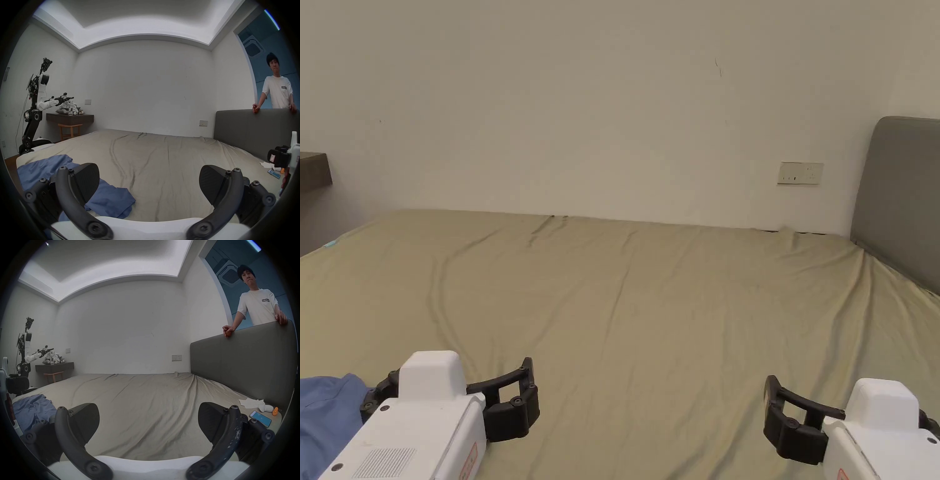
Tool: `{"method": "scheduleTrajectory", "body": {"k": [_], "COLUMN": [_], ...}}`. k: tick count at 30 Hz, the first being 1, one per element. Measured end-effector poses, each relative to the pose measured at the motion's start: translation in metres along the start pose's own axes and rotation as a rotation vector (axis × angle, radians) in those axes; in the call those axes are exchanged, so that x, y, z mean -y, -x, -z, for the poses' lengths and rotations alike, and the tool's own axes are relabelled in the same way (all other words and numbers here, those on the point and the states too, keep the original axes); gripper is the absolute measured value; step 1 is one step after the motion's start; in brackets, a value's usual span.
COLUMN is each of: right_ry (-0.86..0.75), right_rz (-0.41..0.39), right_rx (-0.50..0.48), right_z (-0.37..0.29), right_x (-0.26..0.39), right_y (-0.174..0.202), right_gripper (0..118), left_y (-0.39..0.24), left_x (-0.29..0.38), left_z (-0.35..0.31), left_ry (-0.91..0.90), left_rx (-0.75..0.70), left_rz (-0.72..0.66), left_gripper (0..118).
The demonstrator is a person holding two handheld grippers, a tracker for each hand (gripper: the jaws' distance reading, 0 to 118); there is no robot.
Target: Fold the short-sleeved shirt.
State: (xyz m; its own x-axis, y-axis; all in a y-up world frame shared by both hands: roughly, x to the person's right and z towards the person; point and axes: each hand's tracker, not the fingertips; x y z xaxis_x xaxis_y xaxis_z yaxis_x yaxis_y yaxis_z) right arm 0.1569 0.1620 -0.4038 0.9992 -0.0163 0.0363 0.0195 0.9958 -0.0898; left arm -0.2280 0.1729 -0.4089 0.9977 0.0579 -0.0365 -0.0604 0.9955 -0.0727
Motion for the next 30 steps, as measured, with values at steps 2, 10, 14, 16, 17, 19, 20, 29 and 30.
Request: {"method": "scheduleTrajectory", "body": {"k": [2,10,14,16,17,19,20,29,30], "right_ry": [0.001,0.017,0.008,0.004,0.005,0.01,0.012,-0.013,-0.015], "right_rz": [0.003,-0.009,-0.021,-0.023,-0.023,-0.025,-0.026,-0.045,-0.054], "right_rx": [0.002,-0.013,-0.01,-0.008,-0.007,-0.006,-0.004,-0.001,0.016], "right_z": [0.0,0.001,0.0,-0.001,0.0,0.0,0.0,-0.005,-0.005], "right_x": [0.0,0.0,-0.001,-0.001,-0.001,0.0,0.001,-0.004,-0.006], "right_y": [-0.001,0.0,0.001,0.003,0.003,0.004,0.004,0.008,0.009], "right_gripper": [118,118,118,118,118,118,118,74,22], "left_y": [-0.002,-0.008,-0.009,-0.007,-0.007,-0.007,-0.007,-0.007,-0.012], "left_x": [-0.001,0.0,0.0,-0.001,-0.001,-0.001,0.0,-0.002,-0.003], "left_z": [-0.002,-0.004,-0.004,-0.003,-0.003,-0.002,-0.002,-0.007,-0.009], "left_ry": [-0.019,-0.015,-0.017,-0.013,-0.01,-0.012,-0.012,-0.03,-0.074], "left_rx": [-0.027,0.002,-0.006,0.001,-0.006,-0.027,-0.032,-0.015,-0.024], "left_rz": [0.046,0.048,0.053,0.044,0.047,0.057,0.06,0.06,0.105], "left_gripper": [118,118,118,118,118,118,118,74,15]}}
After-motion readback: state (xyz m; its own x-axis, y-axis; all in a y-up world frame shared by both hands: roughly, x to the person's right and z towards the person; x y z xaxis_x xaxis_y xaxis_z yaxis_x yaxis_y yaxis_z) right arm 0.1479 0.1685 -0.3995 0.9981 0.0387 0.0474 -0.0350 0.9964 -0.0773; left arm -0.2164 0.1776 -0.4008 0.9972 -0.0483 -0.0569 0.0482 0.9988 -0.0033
